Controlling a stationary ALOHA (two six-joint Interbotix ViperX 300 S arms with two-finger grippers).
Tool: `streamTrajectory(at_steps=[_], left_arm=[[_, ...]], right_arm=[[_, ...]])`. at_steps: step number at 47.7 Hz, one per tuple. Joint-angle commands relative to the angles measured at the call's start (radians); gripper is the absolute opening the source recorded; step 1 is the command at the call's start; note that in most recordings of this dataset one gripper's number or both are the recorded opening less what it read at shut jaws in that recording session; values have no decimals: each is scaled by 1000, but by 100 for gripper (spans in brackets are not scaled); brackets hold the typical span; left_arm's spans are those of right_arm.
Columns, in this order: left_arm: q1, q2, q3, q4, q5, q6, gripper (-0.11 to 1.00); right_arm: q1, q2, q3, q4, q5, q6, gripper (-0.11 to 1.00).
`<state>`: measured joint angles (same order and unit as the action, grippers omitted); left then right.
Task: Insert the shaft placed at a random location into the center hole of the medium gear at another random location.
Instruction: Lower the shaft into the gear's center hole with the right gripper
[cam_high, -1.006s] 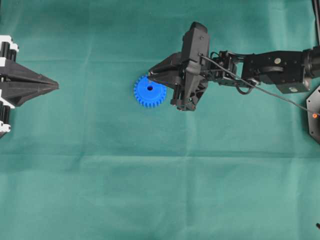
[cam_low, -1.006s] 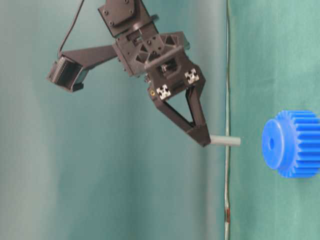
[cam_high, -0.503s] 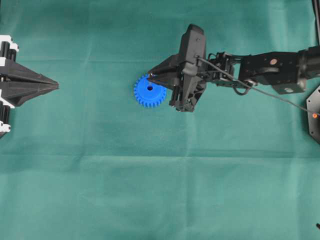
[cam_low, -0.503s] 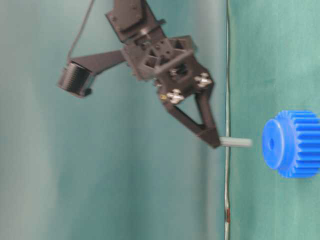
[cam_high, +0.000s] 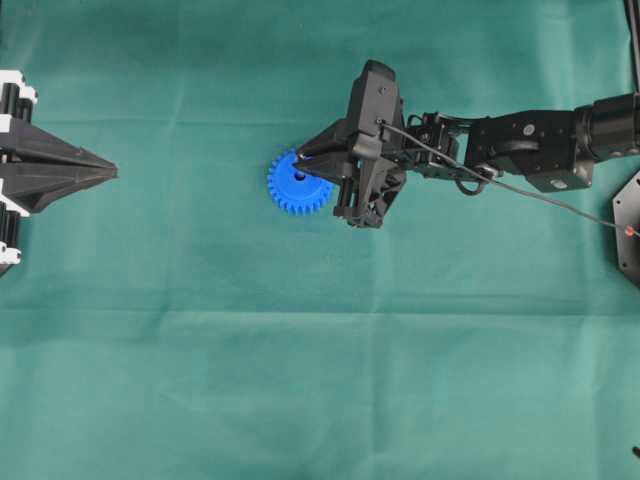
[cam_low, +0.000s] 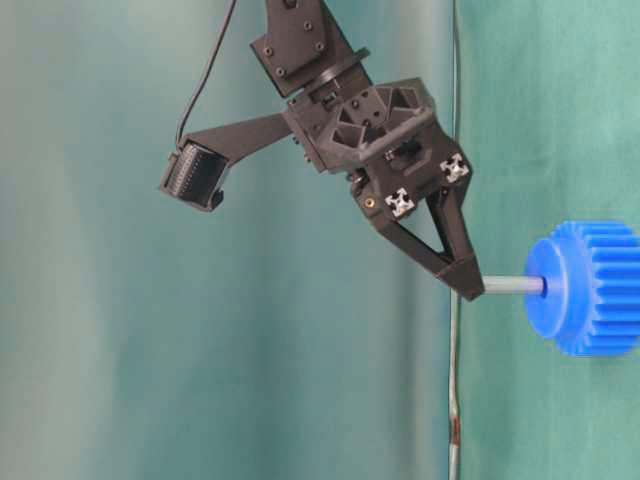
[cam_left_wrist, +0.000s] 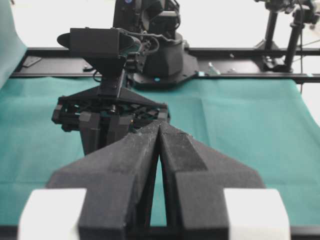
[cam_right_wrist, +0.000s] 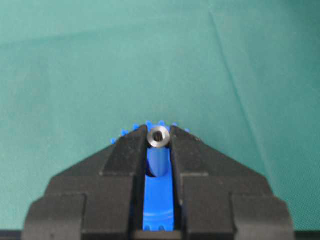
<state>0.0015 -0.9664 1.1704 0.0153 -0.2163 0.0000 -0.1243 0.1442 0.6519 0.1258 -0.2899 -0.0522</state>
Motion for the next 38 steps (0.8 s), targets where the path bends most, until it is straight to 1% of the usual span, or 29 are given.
streamTrajectory(at_steps=[1, 21, 38], left_arm=[[0, 5, -25, 2, -6, -2, 0], [0, 5, -25, 2, -6, -2, 0], [0, 5, -25, 2, -6, -2, 0]], right_arm=[[3, -31, -29, 3, -15, -5, 13], [12, -40, -28, 3, -15, -5, 13], [12, 5, -32, 6, -26, -5, 13]])
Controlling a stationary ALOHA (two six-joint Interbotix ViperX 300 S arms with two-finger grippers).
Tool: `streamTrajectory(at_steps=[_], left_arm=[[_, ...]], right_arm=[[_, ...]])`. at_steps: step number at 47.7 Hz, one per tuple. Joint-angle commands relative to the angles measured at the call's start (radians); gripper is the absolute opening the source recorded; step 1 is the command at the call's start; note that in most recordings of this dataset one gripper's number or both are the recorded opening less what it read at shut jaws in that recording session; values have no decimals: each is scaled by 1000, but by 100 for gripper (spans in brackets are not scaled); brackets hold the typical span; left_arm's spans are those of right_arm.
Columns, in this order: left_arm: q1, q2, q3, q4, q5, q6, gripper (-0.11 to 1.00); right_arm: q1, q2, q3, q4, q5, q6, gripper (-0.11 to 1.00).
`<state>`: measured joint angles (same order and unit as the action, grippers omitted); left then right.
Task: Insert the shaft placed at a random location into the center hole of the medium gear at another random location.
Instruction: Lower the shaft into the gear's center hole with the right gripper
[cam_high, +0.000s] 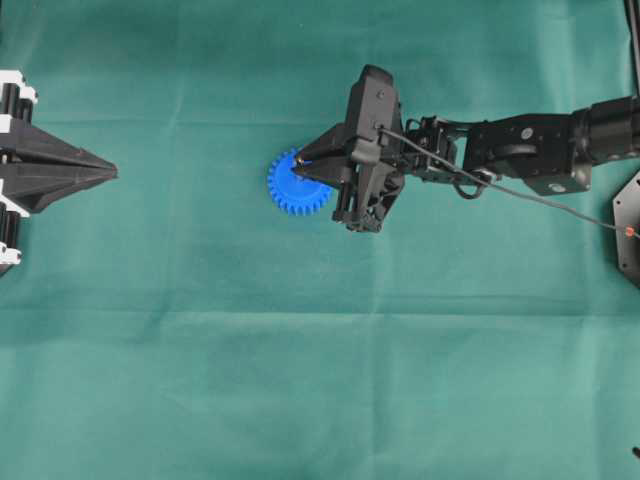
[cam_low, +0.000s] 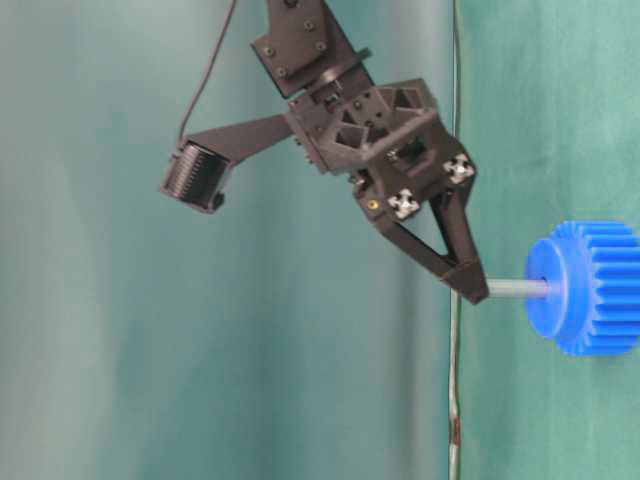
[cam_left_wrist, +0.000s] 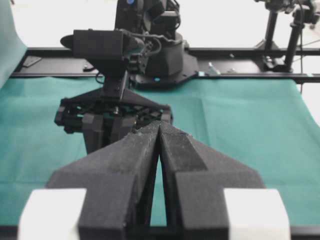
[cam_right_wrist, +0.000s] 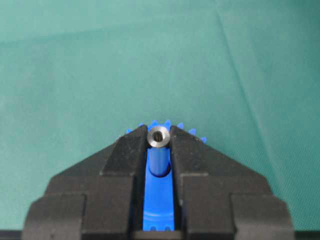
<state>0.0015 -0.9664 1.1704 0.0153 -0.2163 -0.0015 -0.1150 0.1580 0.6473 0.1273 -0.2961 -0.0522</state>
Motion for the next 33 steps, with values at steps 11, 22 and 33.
streamTrajectory(at_steps=[11, 22, 33], left_arm=[[-2, 6, -25, 2, -8, 0, 0], [-2, 5, -23, 2, -6, 0, 0], [0, 5, -25, 2, -9, 0, 0]], right_arm=[[3, -6, -28, 3, -21, -3, 13], [5, -6, -23, 3, -20, -3, 13], [5, 31, -29, 3, -20, -2, 13]])
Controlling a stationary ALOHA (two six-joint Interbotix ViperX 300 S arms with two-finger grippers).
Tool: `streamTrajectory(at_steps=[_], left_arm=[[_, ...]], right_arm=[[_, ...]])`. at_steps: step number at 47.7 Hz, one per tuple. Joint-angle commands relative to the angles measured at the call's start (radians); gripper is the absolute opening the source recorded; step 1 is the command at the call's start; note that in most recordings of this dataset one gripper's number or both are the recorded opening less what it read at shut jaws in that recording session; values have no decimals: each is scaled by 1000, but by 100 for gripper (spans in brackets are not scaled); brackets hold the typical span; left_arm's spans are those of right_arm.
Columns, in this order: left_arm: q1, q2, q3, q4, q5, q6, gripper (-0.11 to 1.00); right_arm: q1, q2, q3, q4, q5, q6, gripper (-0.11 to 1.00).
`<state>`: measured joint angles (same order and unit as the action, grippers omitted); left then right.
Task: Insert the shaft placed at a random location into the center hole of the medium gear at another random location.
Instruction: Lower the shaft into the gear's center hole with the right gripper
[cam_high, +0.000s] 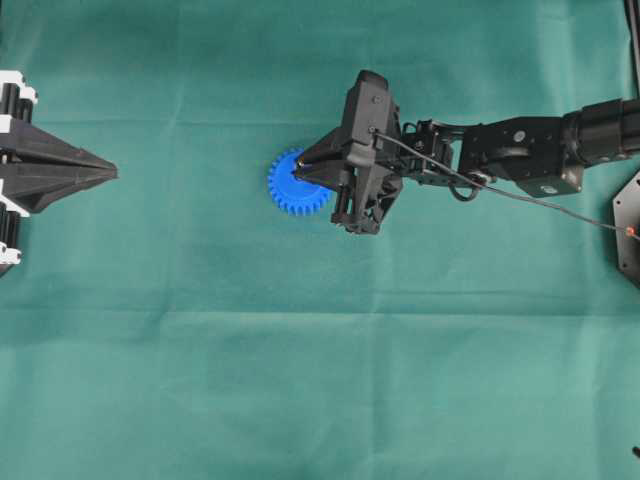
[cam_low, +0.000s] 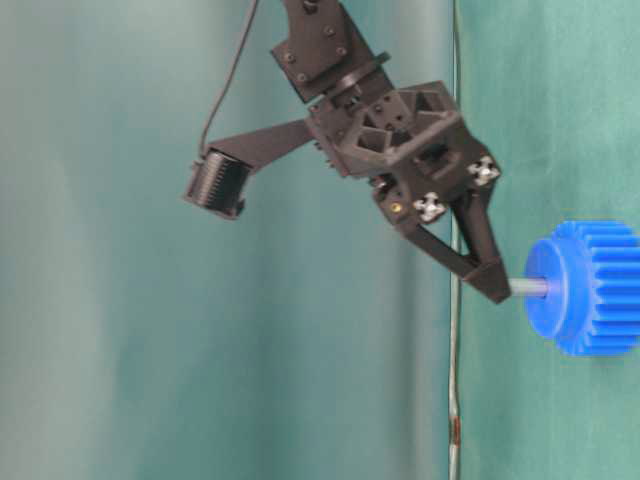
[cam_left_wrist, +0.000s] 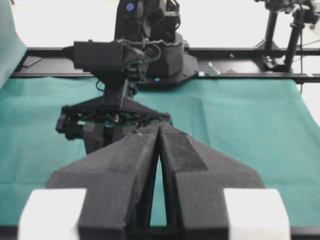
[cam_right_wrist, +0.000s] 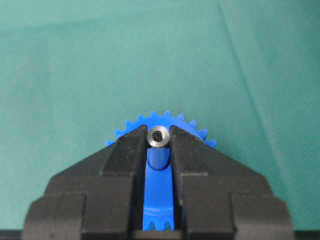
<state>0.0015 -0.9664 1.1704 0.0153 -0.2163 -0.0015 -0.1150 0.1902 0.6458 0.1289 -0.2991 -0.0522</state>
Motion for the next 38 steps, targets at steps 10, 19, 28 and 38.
streamTrajectory(at_steps=[10, 19, 28, 38], left_arm=[[-2, 5, -25, 2, -9, 0, 0], [-2, 5, -23, 2, -8, 3, 0], [-2, 5, -23, 3, -8, 5, 0], [0, 6, -25, 2, -6, 5, 0]], right_arm=[[5, 37, -40, 2, -17, -2, 13], [5, 41, -41, 2, -17, -2, 13], [5, 41, -41, 2, -12, -3, 13], [5, 41, -38, 2, -8, -3, 13]])
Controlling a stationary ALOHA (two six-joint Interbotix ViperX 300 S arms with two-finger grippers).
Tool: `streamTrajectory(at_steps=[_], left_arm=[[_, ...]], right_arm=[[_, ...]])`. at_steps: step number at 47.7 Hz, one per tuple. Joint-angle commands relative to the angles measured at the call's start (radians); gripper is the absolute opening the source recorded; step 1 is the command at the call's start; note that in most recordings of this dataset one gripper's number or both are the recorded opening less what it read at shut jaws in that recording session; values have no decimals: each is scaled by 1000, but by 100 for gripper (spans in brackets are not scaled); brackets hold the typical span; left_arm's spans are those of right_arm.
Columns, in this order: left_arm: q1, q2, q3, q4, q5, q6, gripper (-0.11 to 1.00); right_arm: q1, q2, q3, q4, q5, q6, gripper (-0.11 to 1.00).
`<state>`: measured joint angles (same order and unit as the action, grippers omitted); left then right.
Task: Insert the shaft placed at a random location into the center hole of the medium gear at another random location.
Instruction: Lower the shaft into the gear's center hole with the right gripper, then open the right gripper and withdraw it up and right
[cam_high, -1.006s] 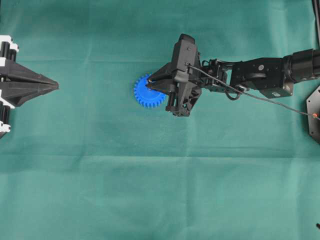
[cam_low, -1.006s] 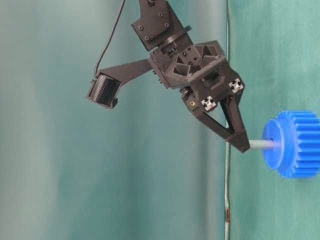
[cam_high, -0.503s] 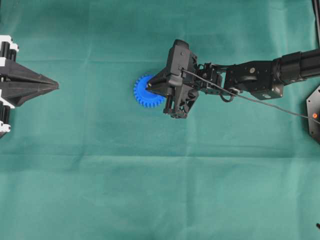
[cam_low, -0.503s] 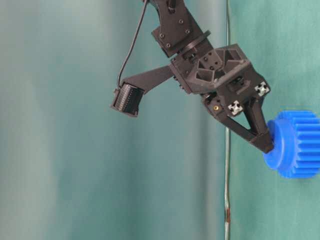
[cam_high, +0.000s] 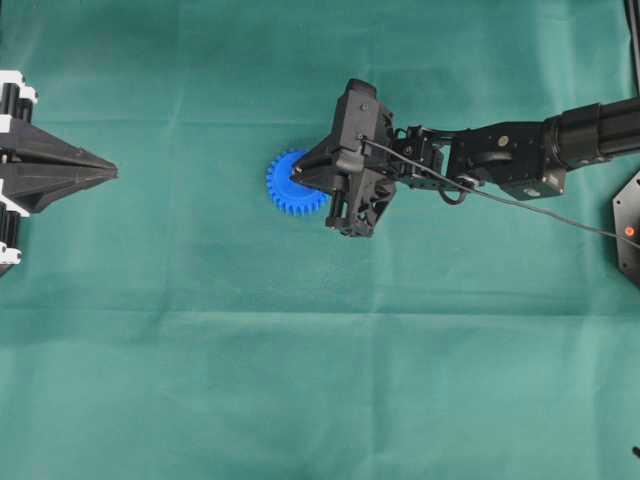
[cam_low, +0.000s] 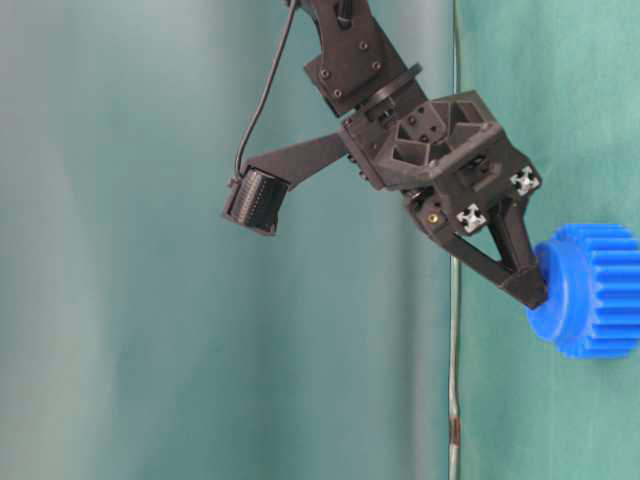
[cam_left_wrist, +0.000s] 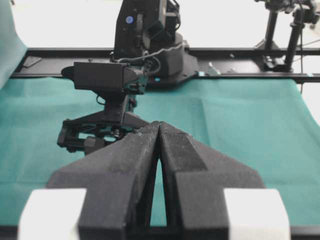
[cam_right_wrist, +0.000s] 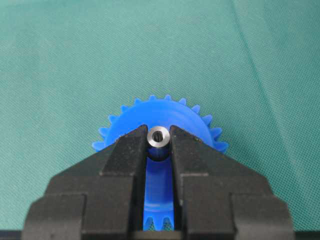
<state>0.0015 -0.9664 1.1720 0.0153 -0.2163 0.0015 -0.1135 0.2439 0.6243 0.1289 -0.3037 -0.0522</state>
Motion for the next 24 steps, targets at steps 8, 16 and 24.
streamTrajectory(at_steps=[8, 16, 24], left_arm=[[-2, 6, -25, 2, -8, 2, 0], [-2, 5, -26, 2, -8, 0, 0], [-2, 6, -26, 3, -8, 0, 0]], right_arm=[[3, -12, -20, 2, 11, -3, 13], [3, -14, -20, 2, 8, -2, 14], [5, -20, -21, 3, 5, 5, 49]])
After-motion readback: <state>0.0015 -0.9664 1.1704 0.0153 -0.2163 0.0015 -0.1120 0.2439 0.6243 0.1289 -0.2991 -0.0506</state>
